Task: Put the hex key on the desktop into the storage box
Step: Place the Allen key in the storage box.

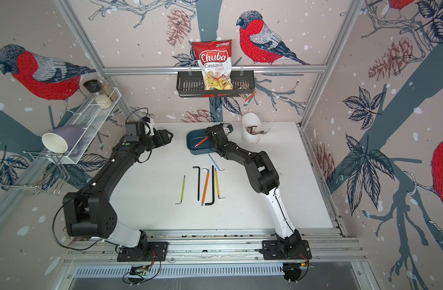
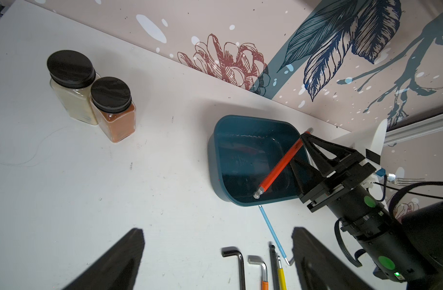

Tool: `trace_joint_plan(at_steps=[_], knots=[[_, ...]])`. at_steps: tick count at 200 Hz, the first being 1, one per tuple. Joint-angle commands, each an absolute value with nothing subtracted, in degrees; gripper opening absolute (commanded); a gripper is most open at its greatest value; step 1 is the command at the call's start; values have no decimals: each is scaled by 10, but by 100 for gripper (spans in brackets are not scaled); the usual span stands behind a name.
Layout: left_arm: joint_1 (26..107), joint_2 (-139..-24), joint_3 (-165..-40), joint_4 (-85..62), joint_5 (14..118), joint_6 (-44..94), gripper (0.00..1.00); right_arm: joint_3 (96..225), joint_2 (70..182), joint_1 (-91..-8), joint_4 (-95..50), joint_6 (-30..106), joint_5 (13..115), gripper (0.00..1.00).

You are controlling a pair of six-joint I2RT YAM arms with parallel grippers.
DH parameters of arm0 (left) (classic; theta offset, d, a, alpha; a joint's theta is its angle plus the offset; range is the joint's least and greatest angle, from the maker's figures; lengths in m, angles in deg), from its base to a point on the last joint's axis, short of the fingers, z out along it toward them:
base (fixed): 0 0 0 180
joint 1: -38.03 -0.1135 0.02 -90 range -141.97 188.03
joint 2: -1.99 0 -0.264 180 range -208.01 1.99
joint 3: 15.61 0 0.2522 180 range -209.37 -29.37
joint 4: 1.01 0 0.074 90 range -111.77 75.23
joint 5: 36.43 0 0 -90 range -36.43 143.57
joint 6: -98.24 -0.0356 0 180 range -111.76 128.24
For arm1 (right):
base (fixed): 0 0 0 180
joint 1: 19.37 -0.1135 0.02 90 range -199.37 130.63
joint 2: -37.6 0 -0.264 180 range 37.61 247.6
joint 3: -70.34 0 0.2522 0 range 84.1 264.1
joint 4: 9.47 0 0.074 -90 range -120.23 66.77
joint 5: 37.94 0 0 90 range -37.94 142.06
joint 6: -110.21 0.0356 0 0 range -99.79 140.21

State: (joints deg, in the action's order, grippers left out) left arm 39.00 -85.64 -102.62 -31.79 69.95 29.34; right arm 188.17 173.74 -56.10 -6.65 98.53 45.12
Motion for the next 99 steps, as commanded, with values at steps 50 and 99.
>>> trace_joint_plan(at_steps=[50, 99], knots=[[388, -869, -1044, -323, 691, 279, 96, 1959, 1770, -547, -188, 1033, 498, 66], [381, -875, -1048, -322, 715, 285, 96, 1958, 1741, -550, -223, 996, 512, 67]])
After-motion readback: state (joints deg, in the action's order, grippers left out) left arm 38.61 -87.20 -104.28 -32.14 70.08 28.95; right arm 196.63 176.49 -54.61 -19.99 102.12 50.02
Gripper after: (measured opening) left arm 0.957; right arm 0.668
